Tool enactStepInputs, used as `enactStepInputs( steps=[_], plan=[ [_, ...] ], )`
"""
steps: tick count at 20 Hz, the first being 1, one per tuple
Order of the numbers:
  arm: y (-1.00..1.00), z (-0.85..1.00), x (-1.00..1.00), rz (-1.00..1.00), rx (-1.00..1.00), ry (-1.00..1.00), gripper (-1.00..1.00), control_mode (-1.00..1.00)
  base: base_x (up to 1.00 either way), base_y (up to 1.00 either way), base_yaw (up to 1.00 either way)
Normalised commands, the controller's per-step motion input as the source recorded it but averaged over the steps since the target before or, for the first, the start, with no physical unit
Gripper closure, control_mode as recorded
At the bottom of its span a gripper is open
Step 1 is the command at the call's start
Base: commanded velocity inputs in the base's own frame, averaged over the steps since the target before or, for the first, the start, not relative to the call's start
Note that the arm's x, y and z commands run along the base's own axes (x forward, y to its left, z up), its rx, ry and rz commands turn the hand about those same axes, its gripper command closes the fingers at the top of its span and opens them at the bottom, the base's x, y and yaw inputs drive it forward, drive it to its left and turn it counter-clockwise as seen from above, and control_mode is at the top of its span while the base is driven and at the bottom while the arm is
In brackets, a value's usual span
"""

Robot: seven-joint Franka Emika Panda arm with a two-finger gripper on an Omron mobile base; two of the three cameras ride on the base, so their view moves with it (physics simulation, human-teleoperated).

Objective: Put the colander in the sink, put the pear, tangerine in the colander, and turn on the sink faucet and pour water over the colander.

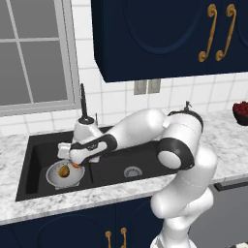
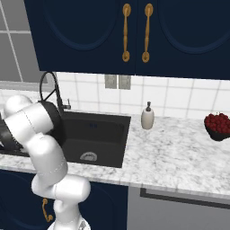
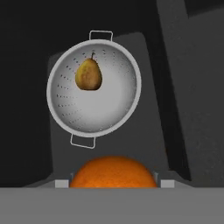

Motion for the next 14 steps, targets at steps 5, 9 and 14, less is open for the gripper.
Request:
enactStepInputs(
  steps=[5,9,14],
  plan=[
    [0.29,-0.38,0.03,-0.07,-0.07,-0.02,1.00,-1.00,0.00,0.00,0.00],
    [0.30,-0.39,0.16,-0.07,-0.09,-0.04,1.00,-1.00,0.00,0.00,0.00],
    [0.34,-0.18,0.34,-0.03,-0.07,-0.02,1.00,-1.00,0.00,0.00,0.00]
  ],
)
